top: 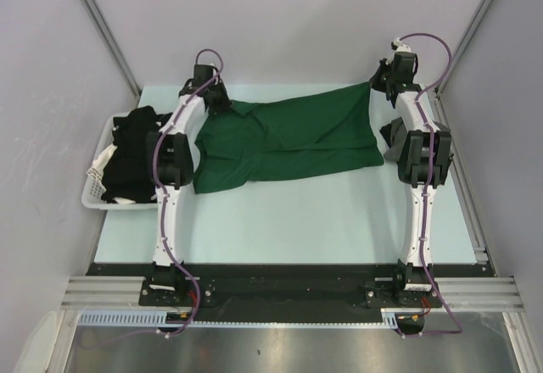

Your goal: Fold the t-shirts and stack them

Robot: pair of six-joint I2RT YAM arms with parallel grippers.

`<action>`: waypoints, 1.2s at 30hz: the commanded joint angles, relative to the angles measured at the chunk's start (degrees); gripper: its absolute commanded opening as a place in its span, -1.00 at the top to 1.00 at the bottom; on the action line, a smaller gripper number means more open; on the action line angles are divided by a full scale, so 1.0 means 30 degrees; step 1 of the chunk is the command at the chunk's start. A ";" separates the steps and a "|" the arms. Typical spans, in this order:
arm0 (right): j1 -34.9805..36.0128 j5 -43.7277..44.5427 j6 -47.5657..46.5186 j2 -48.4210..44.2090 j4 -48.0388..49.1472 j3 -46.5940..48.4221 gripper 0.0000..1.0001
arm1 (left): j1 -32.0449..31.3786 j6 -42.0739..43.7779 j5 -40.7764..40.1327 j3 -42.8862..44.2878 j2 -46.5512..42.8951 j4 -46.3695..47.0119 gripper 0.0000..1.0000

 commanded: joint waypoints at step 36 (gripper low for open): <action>0.0358 0.0564 -0.0530 0.0194 0.0321 0.1357 1.00 | 0.0983 0.0638 -0.4920 -0.0496 -0.1512 -0.2386 0.35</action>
